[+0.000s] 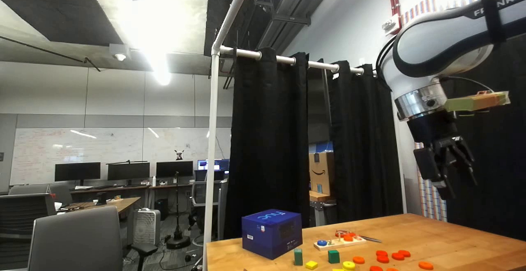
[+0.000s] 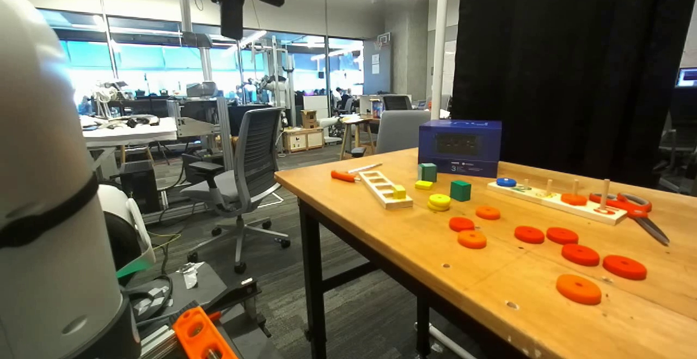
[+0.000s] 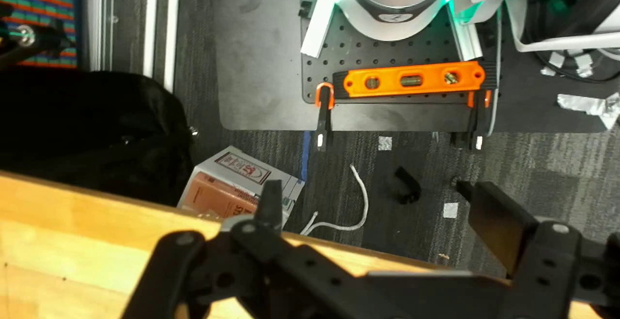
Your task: Remove the right round orange block on the wooden board and put it on the table
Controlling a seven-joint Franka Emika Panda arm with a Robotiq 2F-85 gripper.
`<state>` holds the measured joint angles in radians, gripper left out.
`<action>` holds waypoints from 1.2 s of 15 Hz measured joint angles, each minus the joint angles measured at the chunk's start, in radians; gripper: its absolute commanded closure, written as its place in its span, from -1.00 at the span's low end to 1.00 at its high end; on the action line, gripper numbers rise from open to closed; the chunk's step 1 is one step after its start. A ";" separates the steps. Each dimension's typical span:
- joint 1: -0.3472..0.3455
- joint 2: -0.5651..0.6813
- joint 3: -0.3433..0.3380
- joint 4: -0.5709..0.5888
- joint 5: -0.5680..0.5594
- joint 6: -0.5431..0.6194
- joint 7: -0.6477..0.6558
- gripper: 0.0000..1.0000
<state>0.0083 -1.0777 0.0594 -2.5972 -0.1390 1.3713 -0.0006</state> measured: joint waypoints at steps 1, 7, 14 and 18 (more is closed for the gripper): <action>0.016 -0.017 0.000 -0.002 -0.020 0.006 -0.023 -1.00; 0.099 -0.132 -0.009 -0.029 -0.006 0.133 -0.048 -1.00; 0.102 -0.161 -0.014 -0.052 0.027 0.147 -0.034 -1.00; 0.102 -0.161 -0.014 -0.052 0.027 0.147 -0.034 -1.00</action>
